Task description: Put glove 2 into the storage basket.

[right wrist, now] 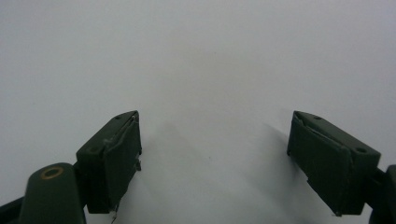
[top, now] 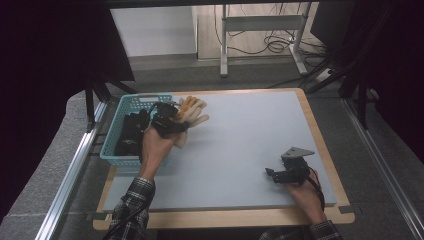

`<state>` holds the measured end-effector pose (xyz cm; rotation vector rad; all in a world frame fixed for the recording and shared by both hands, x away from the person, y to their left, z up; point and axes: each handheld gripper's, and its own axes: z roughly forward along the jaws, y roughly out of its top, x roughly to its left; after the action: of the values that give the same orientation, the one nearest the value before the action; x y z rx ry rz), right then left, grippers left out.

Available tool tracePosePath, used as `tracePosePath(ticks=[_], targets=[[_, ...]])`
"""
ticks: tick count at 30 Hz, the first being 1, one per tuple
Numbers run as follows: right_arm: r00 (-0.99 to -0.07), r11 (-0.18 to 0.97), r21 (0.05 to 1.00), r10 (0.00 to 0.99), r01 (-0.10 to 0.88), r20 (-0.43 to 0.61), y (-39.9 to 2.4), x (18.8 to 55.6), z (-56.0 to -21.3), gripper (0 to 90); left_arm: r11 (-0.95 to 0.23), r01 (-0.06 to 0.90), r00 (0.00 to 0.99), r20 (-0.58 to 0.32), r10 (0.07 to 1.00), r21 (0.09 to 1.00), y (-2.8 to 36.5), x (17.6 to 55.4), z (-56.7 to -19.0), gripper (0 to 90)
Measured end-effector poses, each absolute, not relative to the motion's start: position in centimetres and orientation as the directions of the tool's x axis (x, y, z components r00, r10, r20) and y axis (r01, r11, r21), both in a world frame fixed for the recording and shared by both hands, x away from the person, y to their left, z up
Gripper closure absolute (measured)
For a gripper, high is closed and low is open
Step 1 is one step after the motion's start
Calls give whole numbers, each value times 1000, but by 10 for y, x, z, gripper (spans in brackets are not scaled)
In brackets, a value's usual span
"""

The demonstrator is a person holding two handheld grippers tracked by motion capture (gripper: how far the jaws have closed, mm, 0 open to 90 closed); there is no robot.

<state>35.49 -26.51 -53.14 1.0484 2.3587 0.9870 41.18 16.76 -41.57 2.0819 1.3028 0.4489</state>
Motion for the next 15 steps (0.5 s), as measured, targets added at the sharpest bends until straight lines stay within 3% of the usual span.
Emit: tracePosePath(ticks=[15], targets=[[-652,477,728,757,493,-54,-265,355,-531,172,-194,721,275,-18,961,666,235,412,-410,555]])
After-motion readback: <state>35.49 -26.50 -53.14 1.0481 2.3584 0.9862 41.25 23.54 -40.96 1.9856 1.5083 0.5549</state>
